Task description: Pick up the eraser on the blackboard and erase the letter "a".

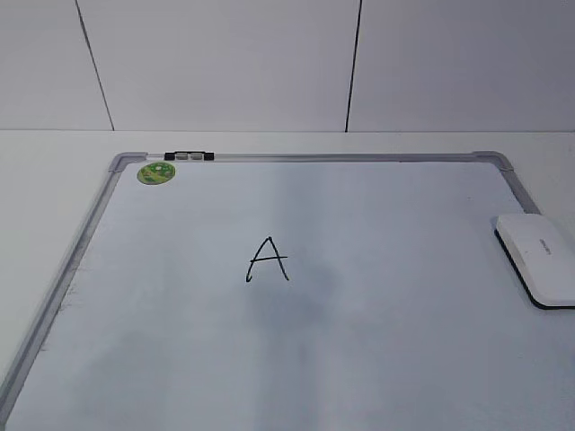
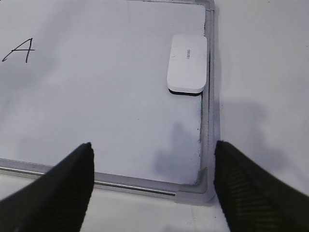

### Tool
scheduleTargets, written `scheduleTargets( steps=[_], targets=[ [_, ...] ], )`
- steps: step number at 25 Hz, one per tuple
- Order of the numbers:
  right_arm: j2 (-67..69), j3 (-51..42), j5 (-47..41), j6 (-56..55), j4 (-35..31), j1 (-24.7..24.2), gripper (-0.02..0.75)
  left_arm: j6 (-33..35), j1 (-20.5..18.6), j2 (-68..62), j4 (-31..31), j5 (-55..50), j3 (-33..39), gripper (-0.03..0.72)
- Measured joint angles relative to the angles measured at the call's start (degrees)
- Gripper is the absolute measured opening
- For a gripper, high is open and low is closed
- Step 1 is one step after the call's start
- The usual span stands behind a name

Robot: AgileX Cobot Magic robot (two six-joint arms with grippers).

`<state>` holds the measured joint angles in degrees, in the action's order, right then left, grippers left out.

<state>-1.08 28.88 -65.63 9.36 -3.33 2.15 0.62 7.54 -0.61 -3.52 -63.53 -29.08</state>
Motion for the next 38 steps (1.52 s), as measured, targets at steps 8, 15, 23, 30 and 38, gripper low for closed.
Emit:
scheduleTargets(
  steps=[8,15,23,30,38],
  targets=[
    [0.0,0.0,0.0,0.0,0.0,0.0,0.592,0.0,0.0,0.0,-0.6,0.0,0.0,0.433],
    [0.0,0.0,-0.1,0.0,0.0,0.0,0.592,0.0,0.0,0.0,-0.7,0.0,0.0,0.432],
    [0.0,0.0,-0.1,0.0,0.1,0.0,0.592,0.0,-2.6,0.0,-1.1,0.0,0.0,0.425],
    [0.0,0.0,-0.1,-0.1,0.1,0.0,0.592,0.0,-6.5,0.0,-1.1,0.0,0.0,0.424],
    [0.0,0.0,-0.1,-0.1,0.1,0.0,0.592,0.0,-6.6,0.0,-1.2,0.0,0.0,0.424]
  ],
)
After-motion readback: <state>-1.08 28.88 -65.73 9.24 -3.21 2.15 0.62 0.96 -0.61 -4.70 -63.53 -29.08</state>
